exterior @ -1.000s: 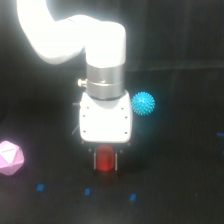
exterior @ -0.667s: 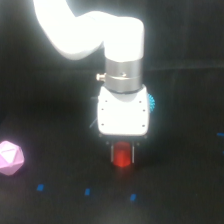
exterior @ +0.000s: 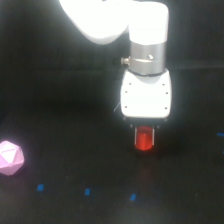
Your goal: Pick up the red object from the table
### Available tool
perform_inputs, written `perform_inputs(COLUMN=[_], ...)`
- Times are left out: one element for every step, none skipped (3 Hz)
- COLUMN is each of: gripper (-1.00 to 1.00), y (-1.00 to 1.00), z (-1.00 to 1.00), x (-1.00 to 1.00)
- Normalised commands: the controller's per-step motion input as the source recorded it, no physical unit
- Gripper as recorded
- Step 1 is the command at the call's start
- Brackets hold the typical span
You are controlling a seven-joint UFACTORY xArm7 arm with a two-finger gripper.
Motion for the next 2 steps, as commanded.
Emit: perform_inputs(gripper=[-0.89,-1.00], y=[0.76,0.90], z=[1.00,1.00], x=[0.06,0.33])
